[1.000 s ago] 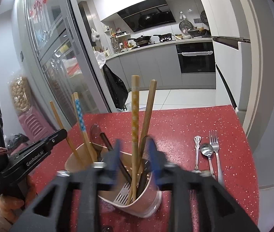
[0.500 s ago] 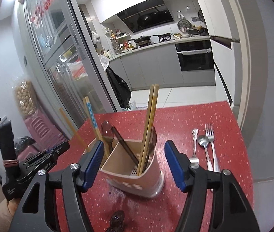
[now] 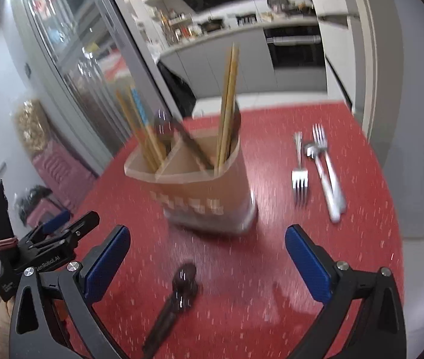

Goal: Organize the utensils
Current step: 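Move both grippers down over the two dark spoons on the table, then grasp a dark spoon by its handle with the right gripper while the left grasps the other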

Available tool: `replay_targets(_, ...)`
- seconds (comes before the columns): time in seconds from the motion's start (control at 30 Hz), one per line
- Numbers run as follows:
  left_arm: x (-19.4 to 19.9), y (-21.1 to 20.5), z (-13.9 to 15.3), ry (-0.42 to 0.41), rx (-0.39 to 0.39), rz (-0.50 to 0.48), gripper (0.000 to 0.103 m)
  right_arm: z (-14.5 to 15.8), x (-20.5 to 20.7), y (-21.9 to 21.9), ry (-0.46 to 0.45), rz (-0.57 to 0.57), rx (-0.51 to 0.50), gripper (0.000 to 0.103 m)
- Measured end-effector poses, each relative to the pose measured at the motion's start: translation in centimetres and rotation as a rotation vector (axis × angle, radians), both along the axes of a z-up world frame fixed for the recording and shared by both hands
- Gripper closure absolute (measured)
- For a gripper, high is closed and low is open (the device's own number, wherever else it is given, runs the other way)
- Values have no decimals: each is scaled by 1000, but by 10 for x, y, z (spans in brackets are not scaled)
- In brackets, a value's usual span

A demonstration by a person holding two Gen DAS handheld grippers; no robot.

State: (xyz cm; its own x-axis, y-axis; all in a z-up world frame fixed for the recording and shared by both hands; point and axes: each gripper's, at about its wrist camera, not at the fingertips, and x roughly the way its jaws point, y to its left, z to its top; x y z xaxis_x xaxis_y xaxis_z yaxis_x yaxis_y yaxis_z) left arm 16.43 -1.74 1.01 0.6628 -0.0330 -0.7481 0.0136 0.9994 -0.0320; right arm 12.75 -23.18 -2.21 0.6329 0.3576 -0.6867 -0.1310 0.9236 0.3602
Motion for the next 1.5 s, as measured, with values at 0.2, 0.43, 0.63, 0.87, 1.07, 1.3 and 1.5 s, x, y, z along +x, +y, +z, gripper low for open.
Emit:
replay_targets(0.2,-8,8,-68,118,35,30,0,-47,-18,25,147,35,-48,0)
replay_targets(0.43,-12,14,-118,181,64,12,0,-84,-37,53,248,51,-131,1)
replay_targets(0.63,-12,10,-144,178,94,4,0,-97,-37,69,292,31,-148,27)
replay_targets(0.87,-15,27,-163,176,79,36,0,-102,-29,83,311,12,-197,53)
replay_targets(1.07,-23,38,-169,172,71,28,0,-104,-31,100,292,44,-256,53)
replay_targets(1.3,-34,43,-174,170,58,29,0,-104,-34,112,272,79,-330,76)
replay_targets(1.5,-51,35,-149,175,31,1,0,-104,-36,94,270,59,-305,90)
